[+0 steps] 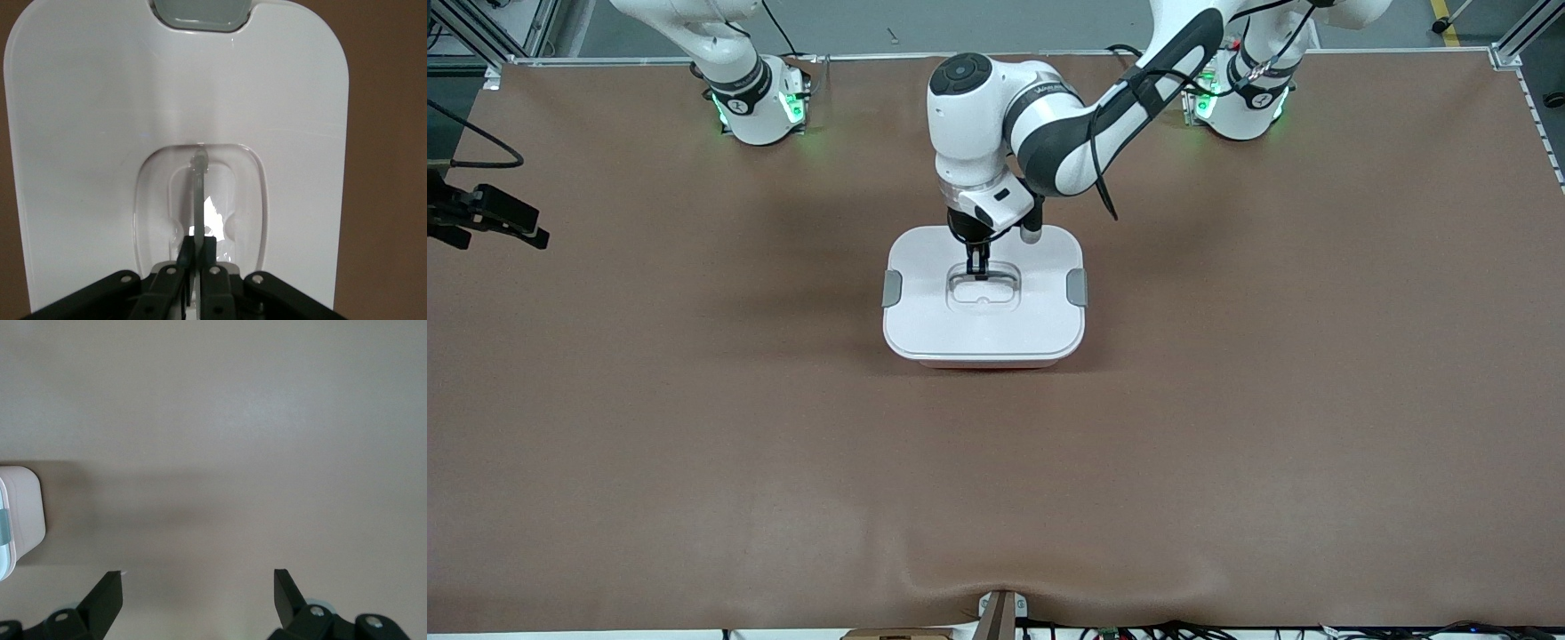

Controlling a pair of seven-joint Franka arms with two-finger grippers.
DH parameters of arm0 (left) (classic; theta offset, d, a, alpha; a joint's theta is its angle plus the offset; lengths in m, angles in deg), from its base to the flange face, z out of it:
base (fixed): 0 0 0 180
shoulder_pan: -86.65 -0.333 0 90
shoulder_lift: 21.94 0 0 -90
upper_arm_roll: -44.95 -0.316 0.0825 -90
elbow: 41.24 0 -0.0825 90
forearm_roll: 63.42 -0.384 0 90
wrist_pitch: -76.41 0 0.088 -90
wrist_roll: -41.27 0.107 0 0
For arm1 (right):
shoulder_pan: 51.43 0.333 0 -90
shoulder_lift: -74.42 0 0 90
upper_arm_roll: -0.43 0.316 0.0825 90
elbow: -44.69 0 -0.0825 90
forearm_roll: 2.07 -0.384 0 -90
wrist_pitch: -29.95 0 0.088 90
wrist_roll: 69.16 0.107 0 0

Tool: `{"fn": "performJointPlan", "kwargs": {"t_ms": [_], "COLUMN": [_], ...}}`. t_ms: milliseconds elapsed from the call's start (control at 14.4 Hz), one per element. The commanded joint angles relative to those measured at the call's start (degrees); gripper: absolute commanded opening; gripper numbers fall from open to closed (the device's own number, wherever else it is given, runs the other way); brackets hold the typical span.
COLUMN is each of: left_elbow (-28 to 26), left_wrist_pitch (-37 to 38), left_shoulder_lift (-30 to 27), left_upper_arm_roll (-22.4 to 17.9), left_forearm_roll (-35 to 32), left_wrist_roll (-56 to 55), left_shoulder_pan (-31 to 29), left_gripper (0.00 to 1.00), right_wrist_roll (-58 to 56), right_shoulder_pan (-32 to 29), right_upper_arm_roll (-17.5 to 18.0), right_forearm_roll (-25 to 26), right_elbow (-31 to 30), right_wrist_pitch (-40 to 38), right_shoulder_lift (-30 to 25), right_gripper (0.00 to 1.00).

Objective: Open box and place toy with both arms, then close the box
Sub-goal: 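Lower the lid onto the box and press it down with the left gripper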

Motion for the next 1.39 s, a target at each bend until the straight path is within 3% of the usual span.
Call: {"fn": "performJointPlan", "kwargs": {"t_ms": [0, 1321], "left_elbow": [0.9, -0.8], "left_wrist_pitch": [0.3, 0.9], "left_shoulder_lift": [0.7, 0.9], "left_upper_arm_roll": [-0.2, -0.2], "left_forearm_roll": [-3.3, -4.4], "left_wrist_roll": [-8.5, -8.4], "left_shoulder_pan": [1.1, 0.4], "left_gripper": [0.00, 0.00], "right_wrist_roll": [0.9, 0.4], "right_shoulder_pan": [0.4, 0.2], "right_upper_arm_roll": [0.3, 0.2], "right_forearm_roll": [0.0, 0.0], "right_elbow": [0.1, 0.3], "right_wrist_pitch": [-0.8, -0.8], "right_shoulder_lift": [-0.9, -0.9], "right_gripper": [1.00, 1.00]}}
